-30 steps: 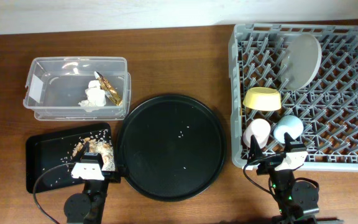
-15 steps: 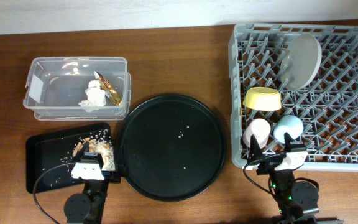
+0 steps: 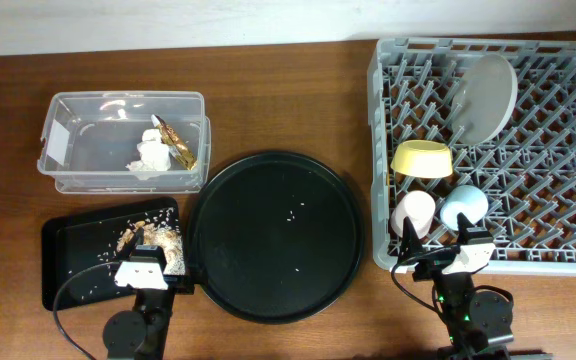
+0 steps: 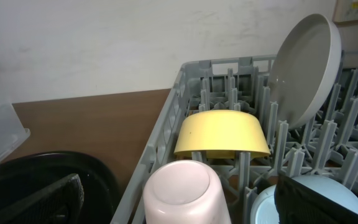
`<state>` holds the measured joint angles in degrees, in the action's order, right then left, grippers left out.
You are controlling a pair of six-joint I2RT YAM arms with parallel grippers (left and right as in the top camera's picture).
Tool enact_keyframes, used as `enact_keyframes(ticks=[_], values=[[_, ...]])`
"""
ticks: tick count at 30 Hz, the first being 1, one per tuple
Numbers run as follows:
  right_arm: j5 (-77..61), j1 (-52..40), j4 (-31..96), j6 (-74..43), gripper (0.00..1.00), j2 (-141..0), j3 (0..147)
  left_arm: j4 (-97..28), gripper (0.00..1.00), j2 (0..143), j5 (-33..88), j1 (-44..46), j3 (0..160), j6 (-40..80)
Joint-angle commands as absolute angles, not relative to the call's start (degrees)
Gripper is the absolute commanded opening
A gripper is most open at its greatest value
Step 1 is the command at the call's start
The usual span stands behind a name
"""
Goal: Sort waste into correct bins and load items into the dishwasher rack
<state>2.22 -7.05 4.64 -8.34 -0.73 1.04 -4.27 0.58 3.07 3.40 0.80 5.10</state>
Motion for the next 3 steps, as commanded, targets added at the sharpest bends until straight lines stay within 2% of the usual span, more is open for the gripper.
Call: enact_keyframes(ticks=[1, 3], values=[[1.93, -6.68, 4.45, -7.94, 0.99, -0.21, 0.32, -4.36, 0.99, 0.3, 3.68, 3.09, 0.51, 4.23], [1.91, -6.68, 4.45, -7.94, 0.98, -0.21, 0.32, -4.34, 0.99, 0.3, 3.68, 3.09, 0.51, 4.23]])
